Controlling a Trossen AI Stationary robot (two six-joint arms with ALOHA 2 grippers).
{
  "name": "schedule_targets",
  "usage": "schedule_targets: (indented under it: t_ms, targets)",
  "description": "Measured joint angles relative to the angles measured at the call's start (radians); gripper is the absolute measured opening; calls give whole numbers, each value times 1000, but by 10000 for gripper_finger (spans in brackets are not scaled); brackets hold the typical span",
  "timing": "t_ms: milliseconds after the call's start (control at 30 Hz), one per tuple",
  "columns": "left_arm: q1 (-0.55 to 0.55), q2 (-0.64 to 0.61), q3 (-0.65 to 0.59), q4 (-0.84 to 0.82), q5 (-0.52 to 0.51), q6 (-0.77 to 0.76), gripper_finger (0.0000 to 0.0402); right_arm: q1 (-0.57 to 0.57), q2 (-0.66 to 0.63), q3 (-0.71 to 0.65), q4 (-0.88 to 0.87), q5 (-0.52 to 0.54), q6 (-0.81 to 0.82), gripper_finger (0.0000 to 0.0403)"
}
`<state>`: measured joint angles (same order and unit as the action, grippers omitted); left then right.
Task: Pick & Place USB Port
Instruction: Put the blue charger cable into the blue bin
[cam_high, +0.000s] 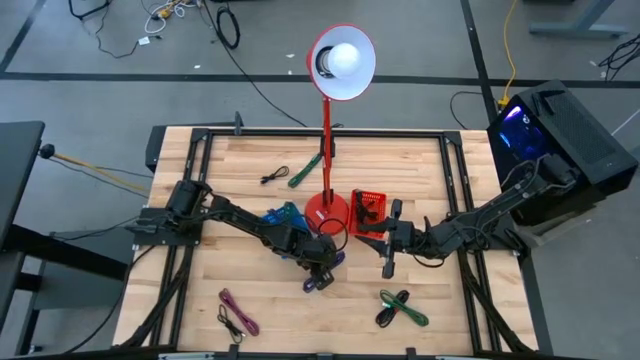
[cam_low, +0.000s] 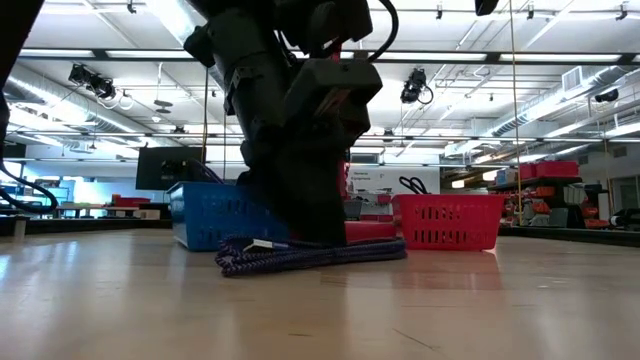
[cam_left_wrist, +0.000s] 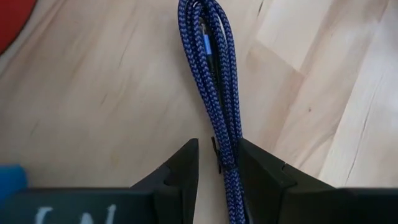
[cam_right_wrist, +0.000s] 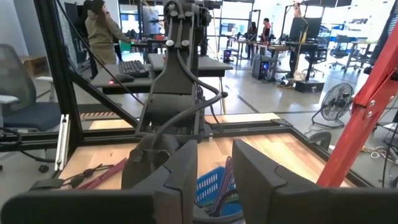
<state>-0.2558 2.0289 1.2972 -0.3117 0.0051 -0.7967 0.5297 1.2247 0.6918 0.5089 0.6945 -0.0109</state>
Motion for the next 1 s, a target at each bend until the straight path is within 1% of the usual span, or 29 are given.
schedule_targets:
  t_ms: [100, 200, 233, 367, 667, 833, 1000]
  targets:
    - [0, -2, 1, -26, 0, -3, 79, 0, 0, 0, 1, 0, 2, 102]
    - [0, -3, 2, -28, 13, 7, 22, 0, 0, 0, 0, -4, 2, 102]
    - [0, -3, 2, -24, 18, 15, 13, 0, 0, 0, 0, -4, 2, 102]
    - [0, -3, 1, -10, 40, 15, 6, 0, 0, 0, 0, -3, 2, 102]
    - [-13, -6, 3, -14, 36, 4, 2, 0, 0, 0, -1, -3, 2, 102]
    - [-22, -11, 79, -119, -4, 29, 1, 0, 0, 0, -5, -3, 2, 102]
    - [-42, -12, 179, -238, -66, 57, 1, 0, 0, 0, -9, -3, 3, 102]
